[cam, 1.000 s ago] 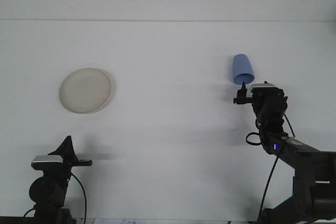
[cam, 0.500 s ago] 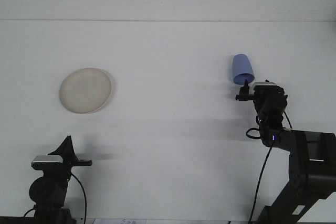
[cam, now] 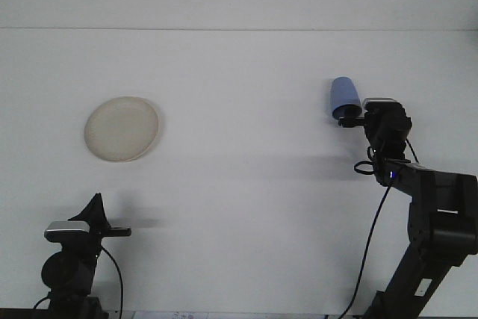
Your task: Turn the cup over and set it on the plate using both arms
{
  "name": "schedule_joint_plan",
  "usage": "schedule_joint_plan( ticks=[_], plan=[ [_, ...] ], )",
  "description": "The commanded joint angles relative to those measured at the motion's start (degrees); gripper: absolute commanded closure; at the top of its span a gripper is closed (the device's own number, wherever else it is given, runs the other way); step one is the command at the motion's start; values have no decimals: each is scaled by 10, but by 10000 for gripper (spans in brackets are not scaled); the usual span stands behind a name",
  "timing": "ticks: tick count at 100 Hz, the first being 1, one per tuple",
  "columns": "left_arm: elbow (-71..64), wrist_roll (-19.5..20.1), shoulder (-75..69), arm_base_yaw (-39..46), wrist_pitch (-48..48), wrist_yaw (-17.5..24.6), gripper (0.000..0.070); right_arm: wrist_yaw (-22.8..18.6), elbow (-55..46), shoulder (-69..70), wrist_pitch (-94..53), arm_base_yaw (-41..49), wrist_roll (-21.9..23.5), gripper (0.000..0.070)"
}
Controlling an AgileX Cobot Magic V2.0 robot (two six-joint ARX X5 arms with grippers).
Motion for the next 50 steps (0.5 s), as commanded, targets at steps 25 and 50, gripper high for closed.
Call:
schedule_joint_plan(
  ticks=[25,50],
  plan=[
    [-11,7,-1,0,6,-1,687,-3,42,38,-13,-2,6,376],
    [-11,7,-1,0,6,-1,686,-18,42,39,-2,-2,5,696]
  ],
)
